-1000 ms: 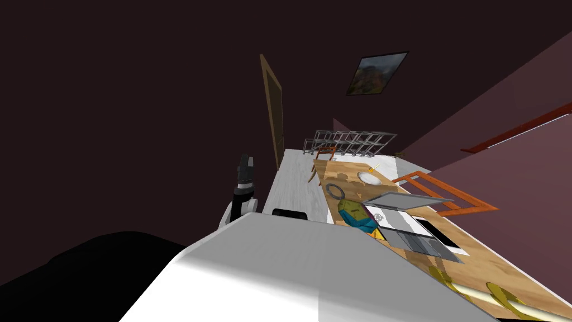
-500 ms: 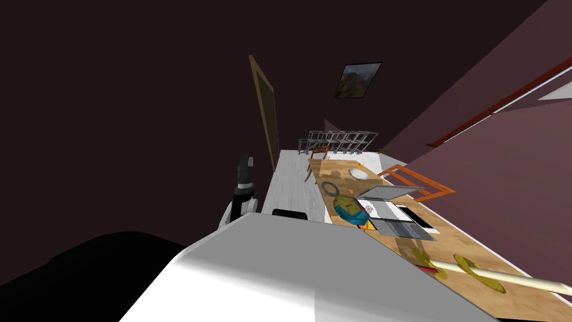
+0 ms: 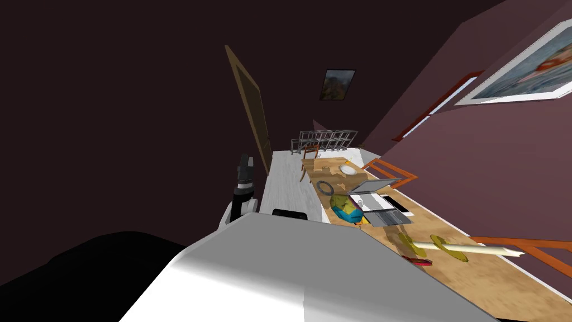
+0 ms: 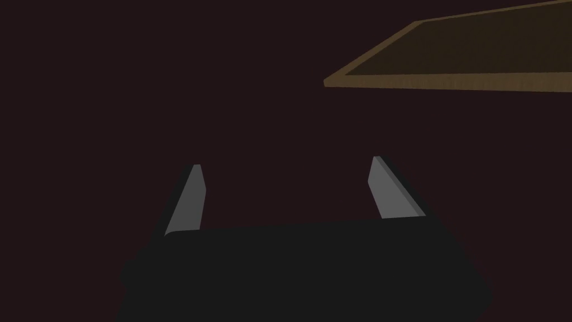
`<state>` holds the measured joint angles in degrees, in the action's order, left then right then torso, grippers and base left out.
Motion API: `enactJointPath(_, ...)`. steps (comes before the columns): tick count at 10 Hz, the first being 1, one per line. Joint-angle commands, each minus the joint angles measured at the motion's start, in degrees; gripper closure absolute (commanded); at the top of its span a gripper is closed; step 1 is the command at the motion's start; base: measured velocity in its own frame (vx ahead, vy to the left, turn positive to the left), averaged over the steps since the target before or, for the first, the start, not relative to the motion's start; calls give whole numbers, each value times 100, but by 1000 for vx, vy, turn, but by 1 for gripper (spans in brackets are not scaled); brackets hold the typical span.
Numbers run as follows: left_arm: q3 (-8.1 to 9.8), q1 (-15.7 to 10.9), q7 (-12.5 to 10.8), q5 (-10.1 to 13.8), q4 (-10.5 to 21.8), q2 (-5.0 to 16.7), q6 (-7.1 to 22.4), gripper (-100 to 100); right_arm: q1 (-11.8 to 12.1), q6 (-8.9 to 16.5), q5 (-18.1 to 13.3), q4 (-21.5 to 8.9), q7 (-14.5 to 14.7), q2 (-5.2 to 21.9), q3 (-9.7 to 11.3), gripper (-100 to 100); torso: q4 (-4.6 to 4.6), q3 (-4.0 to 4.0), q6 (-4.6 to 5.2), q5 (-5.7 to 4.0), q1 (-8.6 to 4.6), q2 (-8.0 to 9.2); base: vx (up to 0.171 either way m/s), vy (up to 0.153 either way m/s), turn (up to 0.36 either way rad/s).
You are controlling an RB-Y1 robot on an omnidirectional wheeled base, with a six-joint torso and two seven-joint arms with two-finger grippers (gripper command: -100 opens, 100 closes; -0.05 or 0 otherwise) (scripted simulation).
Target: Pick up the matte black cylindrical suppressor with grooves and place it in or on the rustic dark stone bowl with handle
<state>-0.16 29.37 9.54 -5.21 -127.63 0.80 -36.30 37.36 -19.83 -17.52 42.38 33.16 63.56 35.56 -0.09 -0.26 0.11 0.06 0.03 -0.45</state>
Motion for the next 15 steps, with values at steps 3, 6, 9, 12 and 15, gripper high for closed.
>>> enactJointPath(3, -1, -2, 0, 0, 0, 0, 0, 0, -126, -76, 18, -41, 77, 122, 125, 100, 4, 7, -11, 0, -1, 11, 48, 22, -121)
enactJointPath(6, -1, -2, 0, 0, 0, 0, 0, 0, 99, -41, 30, -143, 48, 430, 101, 100, 5, 18, -2, 10, 13, 34, -6, 67, -35)
enactJointPath(9, -1, -3, 0, 0, 0, -1, 0, 0, 196, -12, 33, -153, 35, 534, 95, 100, 9, 30, 3, 21, 33, 55, -37, 74, -34)
enactJointPath(12, -1, -3, 0, 0, 0, 0, 0, 0, 478, 97, 47, -108, -15, 782, 87, 100, 6, 26, 2, 23, 22, 50, -38, 54, -27)
enactJointPath(15, -1, -4, 0, 0, 0, 0, 1, 0, 911, 314, 148, 132, -195, 1028, 73, 100, 11, 45, 9, 24, 27, 85, -128, 32, -6)
